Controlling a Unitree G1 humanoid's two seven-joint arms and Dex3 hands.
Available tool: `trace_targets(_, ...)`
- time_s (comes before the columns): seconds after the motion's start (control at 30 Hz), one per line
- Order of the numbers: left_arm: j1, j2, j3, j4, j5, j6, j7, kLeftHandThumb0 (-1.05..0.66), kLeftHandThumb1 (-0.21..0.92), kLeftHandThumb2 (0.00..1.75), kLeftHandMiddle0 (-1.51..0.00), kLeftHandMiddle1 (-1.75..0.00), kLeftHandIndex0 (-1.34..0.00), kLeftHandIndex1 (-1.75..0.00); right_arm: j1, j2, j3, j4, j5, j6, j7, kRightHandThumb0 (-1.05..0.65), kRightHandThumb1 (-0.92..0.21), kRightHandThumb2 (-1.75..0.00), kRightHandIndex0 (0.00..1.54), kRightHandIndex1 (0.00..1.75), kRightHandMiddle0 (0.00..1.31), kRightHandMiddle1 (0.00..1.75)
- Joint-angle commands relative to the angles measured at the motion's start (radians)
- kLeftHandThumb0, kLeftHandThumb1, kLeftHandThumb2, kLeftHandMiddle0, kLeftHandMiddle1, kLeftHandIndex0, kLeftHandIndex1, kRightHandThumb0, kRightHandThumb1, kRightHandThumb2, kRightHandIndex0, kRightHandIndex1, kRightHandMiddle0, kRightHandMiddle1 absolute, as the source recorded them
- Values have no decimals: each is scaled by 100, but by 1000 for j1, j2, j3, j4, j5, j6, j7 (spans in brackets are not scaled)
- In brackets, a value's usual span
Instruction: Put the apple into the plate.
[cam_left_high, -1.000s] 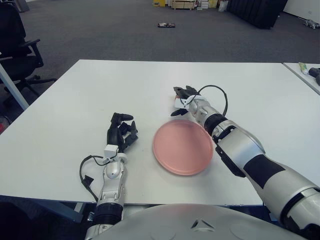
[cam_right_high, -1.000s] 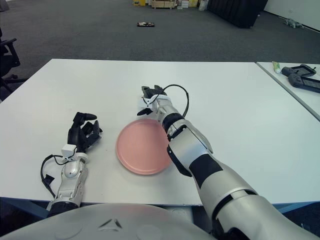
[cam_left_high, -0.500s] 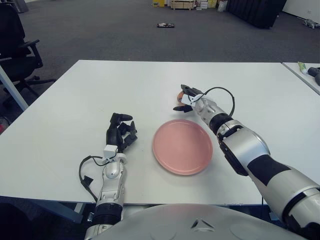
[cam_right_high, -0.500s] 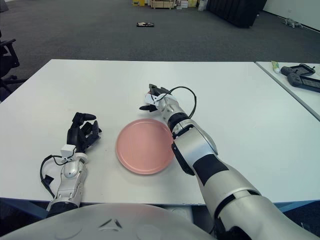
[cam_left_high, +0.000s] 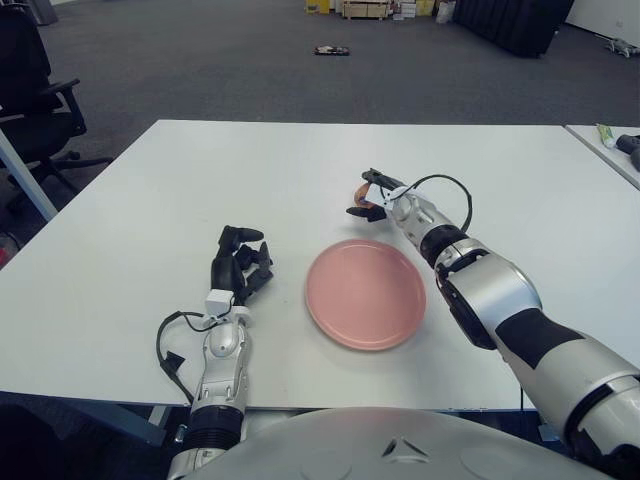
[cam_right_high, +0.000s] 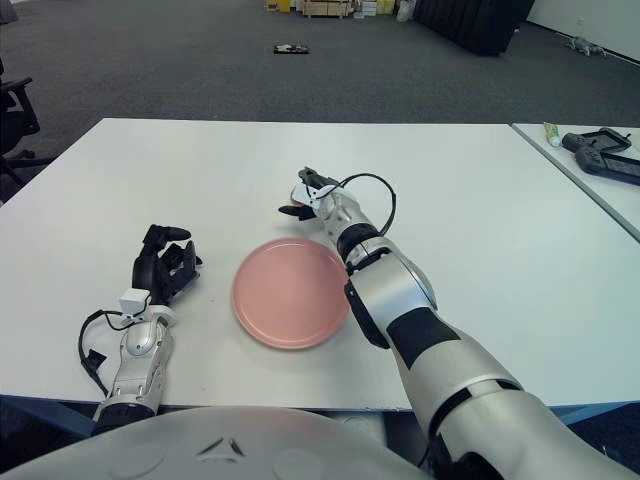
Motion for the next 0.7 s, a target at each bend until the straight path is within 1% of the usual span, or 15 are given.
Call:
trace_targets(0.0, 13, 8, 7, 26, 2, 12, 5, -39, 65, 90, -69, -175, -36, -175, 41, 9, -12, 23, 14, 18, 12, -50, -72, -76, 6, 103, 15, 145)
trace_targets(0.03, 13, 8, 7, 26, 3, 13, 6, -39, 65, 90, -69, -175, -36, -175, 40, 8, -13, 23, 14, 18, 8, -46, -70, -79, 9, 112, 22, 156)
trace_targets(0.1, 13, 8, 7, 26, 2, 12, 6, -39, 65, 90, -69, -175, -36, -175, 40, 8, -10, 23, 11, 20, -3, -43, -68, -83, 11, 120, 28, 165)
trace_targets(0.2, 13, 7, 6, 26, 1, 11, 5, -39, 65, 90, -68, -175, -36, -175, 38, 8, -4, 24, 5, 25, -13, -41, -63, -90, 14, 129, 35, 171)
trace_targets(0.33, 13, 7, 5, 26, 1, 12, 3, -39, 65, 90, -68, -175, -36, -175, 33, 10, 3, 24, -1, 35, -23, -41, -57, -98, 14, 136, 41, 174)
trace_targets(0.67, 15, 3, 6, 26, -3, 5, 3, -39, 66, 89, -67, -175, -35, -175, 29, 13, 10, 22, 0, 42, -47, -42, -51, -106, 12, 143, 45, 175)
